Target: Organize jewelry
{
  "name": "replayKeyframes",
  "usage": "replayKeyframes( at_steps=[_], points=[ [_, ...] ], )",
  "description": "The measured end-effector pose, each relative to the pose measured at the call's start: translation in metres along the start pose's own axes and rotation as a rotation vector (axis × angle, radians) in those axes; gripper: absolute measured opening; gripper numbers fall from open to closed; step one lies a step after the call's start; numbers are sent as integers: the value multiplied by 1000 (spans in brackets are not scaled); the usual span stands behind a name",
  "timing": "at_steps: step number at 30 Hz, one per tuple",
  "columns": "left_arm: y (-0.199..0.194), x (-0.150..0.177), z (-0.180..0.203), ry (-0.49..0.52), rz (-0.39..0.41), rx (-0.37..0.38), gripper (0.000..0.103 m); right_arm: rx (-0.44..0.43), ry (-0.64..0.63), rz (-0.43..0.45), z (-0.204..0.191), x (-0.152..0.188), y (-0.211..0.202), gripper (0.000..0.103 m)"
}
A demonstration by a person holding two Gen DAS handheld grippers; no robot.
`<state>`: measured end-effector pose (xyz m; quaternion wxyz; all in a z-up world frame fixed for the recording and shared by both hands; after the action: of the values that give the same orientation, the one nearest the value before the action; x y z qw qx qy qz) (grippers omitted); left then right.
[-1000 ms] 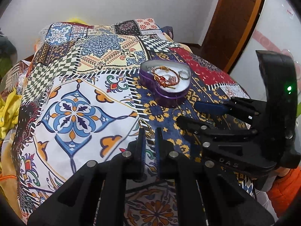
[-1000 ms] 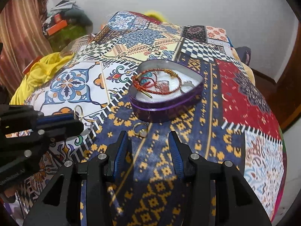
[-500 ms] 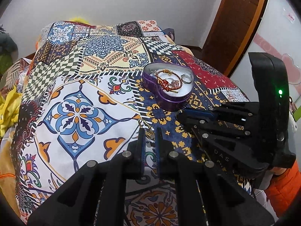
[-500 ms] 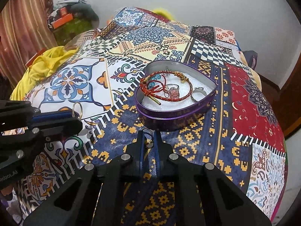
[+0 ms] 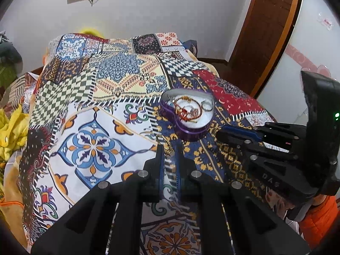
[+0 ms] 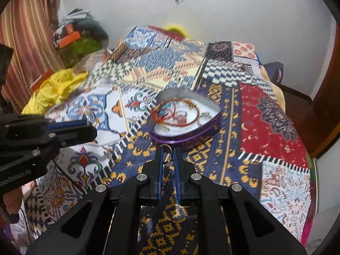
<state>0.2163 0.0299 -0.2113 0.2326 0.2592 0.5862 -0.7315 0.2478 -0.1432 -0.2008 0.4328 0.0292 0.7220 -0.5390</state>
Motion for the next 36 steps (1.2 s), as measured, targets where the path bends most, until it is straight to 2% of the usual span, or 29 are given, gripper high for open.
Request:
replayKeyframes(
  at_steps=[9,17,26,36],
  points=[
    [-3,-25,10,22,44,5,8,11,57,99,18,-22,-29,9],
    [8,-49,21,34,65,39,8,26,79,145,28,-34,-35,9],
    [30,-67,25,38,54,61,8,20,92,155,36,-45,-26,9],
    [67,-72,19,21,-25,96,8,-14,118,106,45,-49,1,9]
  ],
)
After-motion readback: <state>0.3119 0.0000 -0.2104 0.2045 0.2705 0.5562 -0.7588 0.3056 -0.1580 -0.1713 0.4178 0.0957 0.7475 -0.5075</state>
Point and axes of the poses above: each gripper's, at about its wrist camera, not at the fingertips, and y roughly the way its jaws point, z to its right, x to its underside, the point moved 5 cm from there along y, roughly the way its jaws point, and after that the axes turned 1 degree about x, right-handed, at the moved point
